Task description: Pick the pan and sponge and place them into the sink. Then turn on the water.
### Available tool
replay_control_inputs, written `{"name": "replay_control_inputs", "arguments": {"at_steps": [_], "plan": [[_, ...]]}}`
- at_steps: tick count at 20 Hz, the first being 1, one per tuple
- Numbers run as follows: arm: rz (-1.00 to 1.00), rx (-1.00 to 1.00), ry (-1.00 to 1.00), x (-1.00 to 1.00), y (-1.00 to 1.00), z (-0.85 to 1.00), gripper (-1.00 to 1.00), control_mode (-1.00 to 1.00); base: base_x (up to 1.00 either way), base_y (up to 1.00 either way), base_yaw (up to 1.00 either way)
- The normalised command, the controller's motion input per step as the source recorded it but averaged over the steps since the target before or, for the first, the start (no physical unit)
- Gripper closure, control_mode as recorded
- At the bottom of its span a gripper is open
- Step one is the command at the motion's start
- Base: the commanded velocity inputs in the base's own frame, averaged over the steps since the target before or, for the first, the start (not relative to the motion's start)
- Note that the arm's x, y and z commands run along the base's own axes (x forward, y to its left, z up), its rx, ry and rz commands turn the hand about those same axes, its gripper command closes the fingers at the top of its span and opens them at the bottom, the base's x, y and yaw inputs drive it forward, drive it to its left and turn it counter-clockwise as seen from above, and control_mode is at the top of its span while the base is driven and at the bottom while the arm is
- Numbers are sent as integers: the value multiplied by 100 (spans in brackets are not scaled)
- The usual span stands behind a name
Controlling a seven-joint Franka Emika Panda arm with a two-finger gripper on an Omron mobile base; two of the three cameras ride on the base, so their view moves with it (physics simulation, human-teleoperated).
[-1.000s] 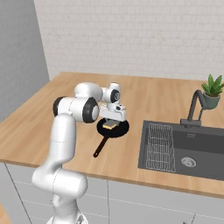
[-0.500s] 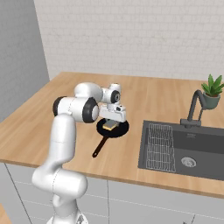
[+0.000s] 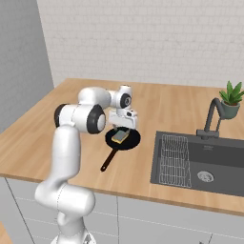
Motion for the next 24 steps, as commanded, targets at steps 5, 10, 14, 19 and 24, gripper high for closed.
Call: {"name": "replay_control_inputs", "arguments": {"at_steps": [5,10,14,19,24], "plan": [[0,0,-6,-72,-12,41,-100,-100,0,0,0],[0,0,-1,-100,-15,0,-100,-100,0,0,0],[0,0,-7,-100,0,0,-100,-100,0,0,0],[0,0,-3,-59,55,0,-100,-100,0,0,0],[0,0,-4,-53,39,-5,-100,-100,0,0,0]]}}
